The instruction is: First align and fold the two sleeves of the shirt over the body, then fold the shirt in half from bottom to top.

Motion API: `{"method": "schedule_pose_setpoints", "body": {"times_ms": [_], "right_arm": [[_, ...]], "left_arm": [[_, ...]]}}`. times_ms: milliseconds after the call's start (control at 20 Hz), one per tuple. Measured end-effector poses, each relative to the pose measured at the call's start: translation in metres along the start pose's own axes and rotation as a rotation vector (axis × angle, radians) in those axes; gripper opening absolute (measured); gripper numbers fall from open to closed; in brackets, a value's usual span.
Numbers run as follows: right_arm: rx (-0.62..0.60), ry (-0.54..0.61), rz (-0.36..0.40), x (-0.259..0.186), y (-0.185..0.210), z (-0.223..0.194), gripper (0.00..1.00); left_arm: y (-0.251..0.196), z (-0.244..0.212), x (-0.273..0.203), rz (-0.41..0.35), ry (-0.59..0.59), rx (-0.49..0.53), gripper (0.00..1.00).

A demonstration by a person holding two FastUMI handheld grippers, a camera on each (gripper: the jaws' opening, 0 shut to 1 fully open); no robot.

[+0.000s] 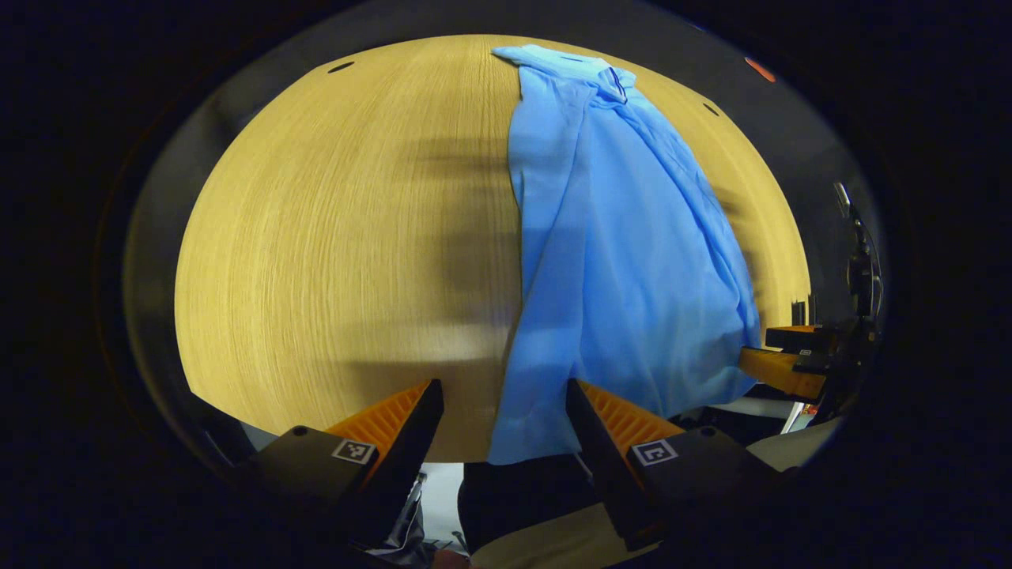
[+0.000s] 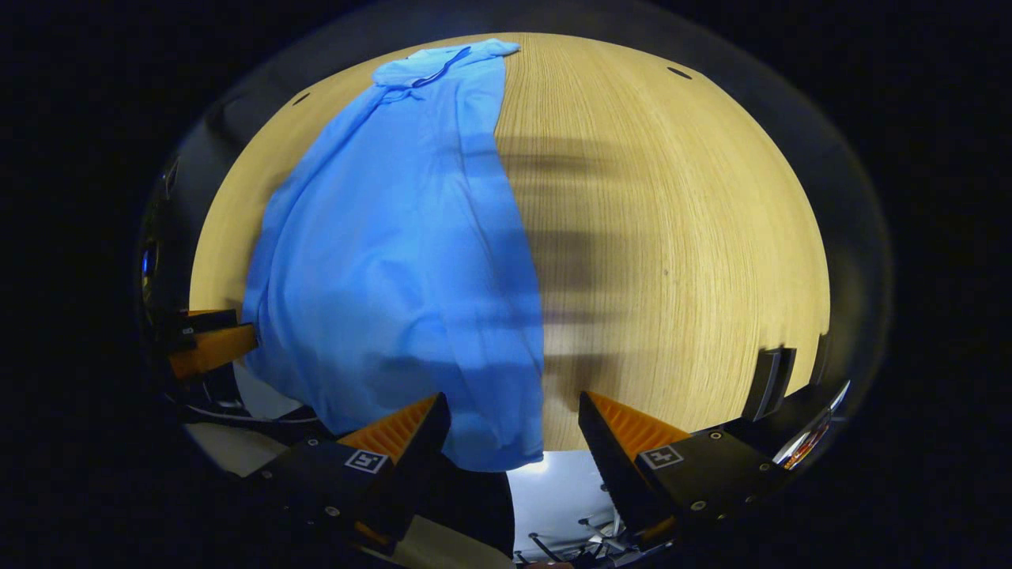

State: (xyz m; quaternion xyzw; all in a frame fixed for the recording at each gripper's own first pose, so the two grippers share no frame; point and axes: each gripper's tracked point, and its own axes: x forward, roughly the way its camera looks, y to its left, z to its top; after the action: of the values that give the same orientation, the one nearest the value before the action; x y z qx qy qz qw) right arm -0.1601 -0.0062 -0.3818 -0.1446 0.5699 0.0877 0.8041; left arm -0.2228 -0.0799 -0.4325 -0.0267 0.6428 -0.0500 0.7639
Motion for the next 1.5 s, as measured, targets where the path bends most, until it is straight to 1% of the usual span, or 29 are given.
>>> {"method": "schedule_pose_setpoints", "body": {"times_ms": [100, 150, 200, 250, 300, 350, 400, 450, 500, 550, 600, 750, 850, 1100, 1200, 1300, 1450, 1500], "right_arm": [[0.001, 0.004, -0.015, 0.004, 0.001, -0.003, 0.99], [-0.006, 0.0, -0.034, 0.004, 0.0, -0.003, 0.99], [-0.012, -0.006, -0.047, 0.005, -0.001, -0.003, 0.96], [-0.011, -0.012, -0.047, 0.005, 0.001, -0.002, 0.78], [0.003, -0.019, -0.044, 0.005, 0.003, -0.002, 0.56], [0.017, -0.021, -0.033, 0.005, 0.005, -0.001, 0.54], [0.048, -0.02, -0.02, 0.005, 0.007, -0.002, 0.17], [0.056, -0.015, -0.006, 0.005, 0.008, -0.002, 0.09], [0.054, -0.012, 0.008, 0.005, 0.01, 0.0, 0.02], [0.041, -0.008, 0.014, 0.003, 0.009, 0.001, 0.01], [0.024, -0.015, 0.016, 0.0, 0.009, 0.006, 0.01], [0.025, -0.054, 0.027, -0.012, 0.007, 0.033, 0.01], [0.03, -0.104, 0.028, -0.023, 0.004, 0.064, 0.0], [0.048, -0.197, 0.022, -0.04, -0.004, 0.13, 0.01], [0.043, -0.258, 0.006, -0.051, -0.009, 0.17, 0.01], [0.06, -0.295, 0.014, -0.059, -0.009, 0.2, 0.0], [0.054, -0.358, -0.002, -0.069, -0.014, 0.251, 0.01], [0.049, -0.376, -0.007, -0.072, -0.015, 0.268, 0.01]], "left_arm": [[0.0, 0.001, 0.001, 0.022, -0.013, 0.023, 0.99], [0.001, 0.001, 0.002, 0.048, -0.013, 0.031, 0.99], [0.008, -0.001, 0.005, 0.092, -0.007, 0.041, 0.99], [0.009, -0.003, 0.0, 0.105, 0.004, 0.041, 0.84], [0.005, -0.005, 0.002, 0.102, 0.011, 0.041, 0.63], [0.002, -0.003, 0.002, 0.091, -0.005, 0.037, 0.42], [0.0, -0.002, 0.004, 0.081, -0.009, 0.034, 0.21], [-0.001, -0.001, 0.003, 0.068, -0.011, 0.028, 0.12], [-0.002, -0.005, 0.006, 0.044, 0.01, -0.015, 0.08], [-0.002, -0.005, 0.002, 0.016, 0.028, -0.051, 0.07], [-0.003, -0.002, 0.002, 0.005, 0.028, -0.068, 0.07], [-0.005, 0.007, -0.004, -0.01, 0.026, -0.065, 0.06], [-0.011, 0.029, -0.011, -0.032, -0.007, -0.061, 0.06], [-0.013, 0.106, -0.024, -0.037, -0.116, -0.023, 0.07], [-0.01, 0.152, -0.029, -0.034, -0.171, -0.008, 0.07], [-0.006, 0.183, -0.035, -0.034, -0.202, -0.002, 0.07], [-0.001, 0.234, -0.041, -0.022, -0.254, 0.022, 0.07], [0.0, 0.258, -0.044, -0.019, -0.277, 0.028, 0.07]]}}
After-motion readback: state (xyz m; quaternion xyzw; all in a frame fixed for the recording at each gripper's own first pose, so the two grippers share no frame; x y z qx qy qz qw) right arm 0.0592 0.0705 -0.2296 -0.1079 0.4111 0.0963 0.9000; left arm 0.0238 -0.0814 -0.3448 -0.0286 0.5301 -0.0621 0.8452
